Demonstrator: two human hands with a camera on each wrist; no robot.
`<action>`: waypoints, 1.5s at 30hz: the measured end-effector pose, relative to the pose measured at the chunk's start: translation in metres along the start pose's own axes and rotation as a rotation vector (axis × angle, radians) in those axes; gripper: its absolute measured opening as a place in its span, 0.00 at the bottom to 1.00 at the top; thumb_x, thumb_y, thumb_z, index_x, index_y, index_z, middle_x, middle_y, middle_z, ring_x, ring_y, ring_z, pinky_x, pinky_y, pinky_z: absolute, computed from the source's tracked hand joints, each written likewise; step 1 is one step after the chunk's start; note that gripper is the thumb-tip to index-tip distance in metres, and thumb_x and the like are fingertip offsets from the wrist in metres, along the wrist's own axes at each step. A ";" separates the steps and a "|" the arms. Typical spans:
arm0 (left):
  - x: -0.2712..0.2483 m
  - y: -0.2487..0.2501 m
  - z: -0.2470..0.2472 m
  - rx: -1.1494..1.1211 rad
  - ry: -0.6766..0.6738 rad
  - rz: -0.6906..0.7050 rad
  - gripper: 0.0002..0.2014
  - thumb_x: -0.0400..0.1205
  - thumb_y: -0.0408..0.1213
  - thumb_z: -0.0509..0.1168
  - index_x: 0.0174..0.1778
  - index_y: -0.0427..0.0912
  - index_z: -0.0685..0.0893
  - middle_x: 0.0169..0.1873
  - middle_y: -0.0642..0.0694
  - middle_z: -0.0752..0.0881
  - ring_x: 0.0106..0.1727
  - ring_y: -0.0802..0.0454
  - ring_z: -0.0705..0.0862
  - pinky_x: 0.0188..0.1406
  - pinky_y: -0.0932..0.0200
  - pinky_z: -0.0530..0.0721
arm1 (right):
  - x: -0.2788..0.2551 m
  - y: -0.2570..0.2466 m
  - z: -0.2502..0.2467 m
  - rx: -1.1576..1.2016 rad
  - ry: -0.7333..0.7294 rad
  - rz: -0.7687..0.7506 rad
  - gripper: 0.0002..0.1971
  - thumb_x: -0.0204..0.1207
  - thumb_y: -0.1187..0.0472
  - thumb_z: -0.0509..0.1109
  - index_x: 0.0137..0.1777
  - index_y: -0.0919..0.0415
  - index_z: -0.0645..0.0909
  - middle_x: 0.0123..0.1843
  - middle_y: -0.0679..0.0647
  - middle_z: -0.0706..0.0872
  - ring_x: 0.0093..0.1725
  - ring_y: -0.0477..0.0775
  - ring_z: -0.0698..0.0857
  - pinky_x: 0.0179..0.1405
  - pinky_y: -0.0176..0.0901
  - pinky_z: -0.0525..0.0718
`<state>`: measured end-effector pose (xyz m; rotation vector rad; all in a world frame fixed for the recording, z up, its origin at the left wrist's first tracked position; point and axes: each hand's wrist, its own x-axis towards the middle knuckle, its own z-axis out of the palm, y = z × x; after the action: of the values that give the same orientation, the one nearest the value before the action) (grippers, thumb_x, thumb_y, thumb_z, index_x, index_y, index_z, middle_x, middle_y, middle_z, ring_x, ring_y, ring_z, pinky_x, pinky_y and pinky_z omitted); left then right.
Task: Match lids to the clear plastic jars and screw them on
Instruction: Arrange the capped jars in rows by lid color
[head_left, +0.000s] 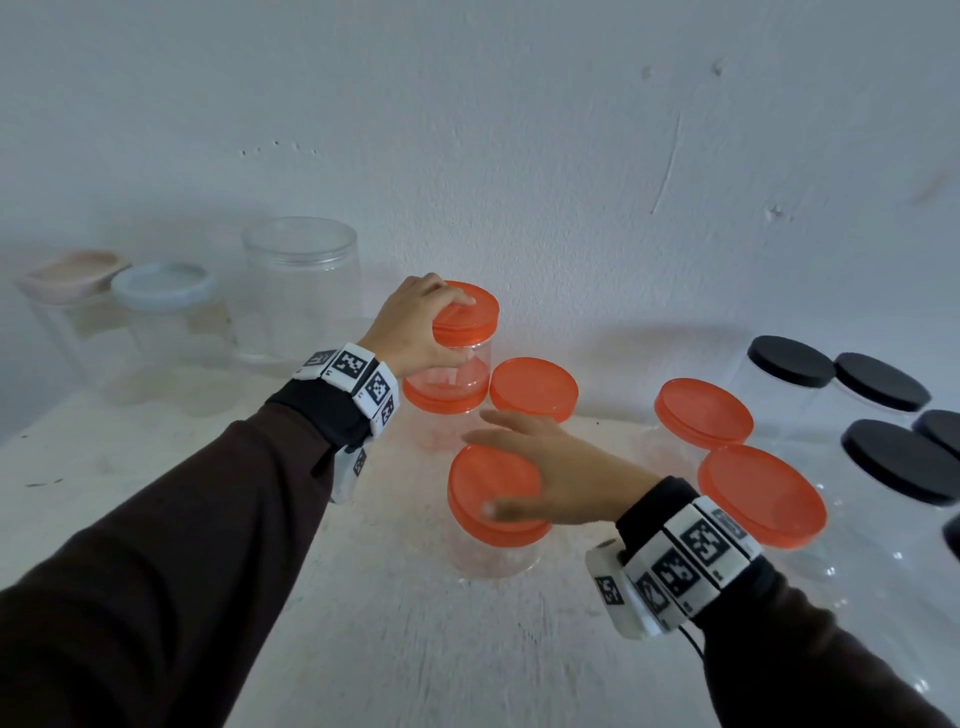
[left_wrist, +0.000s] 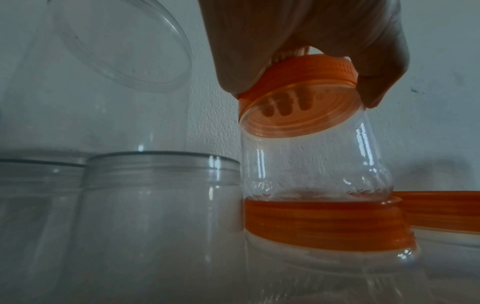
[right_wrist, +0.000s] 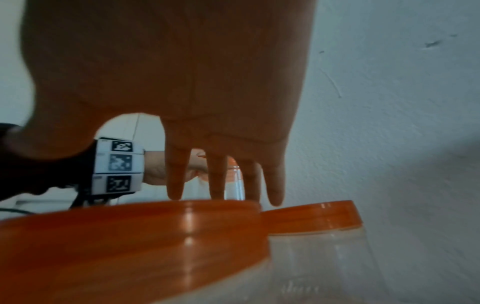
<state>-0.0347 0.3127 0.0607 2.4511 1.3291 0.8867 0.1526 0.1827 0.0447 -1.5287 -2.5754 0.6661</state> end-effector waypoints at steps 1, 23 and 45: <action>0.000 0.000 0.000 0.001 -0.002 0.001 0.30 0.68 0.41 0.77 0.66 0.45 0.78 0.59 0.45 0.75 0.63 0.50 0.69 0.60 0.64 0.63 | -0.001 -0.001 0.003 -0.048 -0.057 0.015 0.41 0.69 0.37 0.71 0.79 0.38 0.56 0.83 0.44 0.48 0.81 0.50 0.48 0.77 0.58 0.56; 0.000 0.000 0.000 -0.003 0.015 0.004 0.28 0.67 0.42 0.77 0.64 0.45 0.79 0.56 0.47 0.77 0.62 0.49 0.70 0.58 0.63 0.63 | 0.022 0.026 -0.058 0.041 0.661 0.225 0.39 0.61 0.46 0.80 0.73 0.49 0.71 0.77 0.51 0.63 0.73 0.56 0.62 0.65 0.44 0.65; -0.001 -0.003 0.002 -0.014 0.030 0.029 0.29 0.67 0.41 0.77 0.65 0.44 0.79 0.56 0.47 0.76 0.62 0.50 0.70 0.61 0.63 0.62 | 0.052 0.059 -0.005 0.627 0.846 0.305 0.50 0.57 0.62 0.85 0.75 0.63 0.57 0.68 0.54 0.71 0.63 0.47 0.71 0.60 0.40 0.71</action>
<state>-0.0359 0.3140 0.0570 2.4618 1.2959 0.9407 0.1765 0.2524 0.0174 -1.5159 -1.3741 0.5848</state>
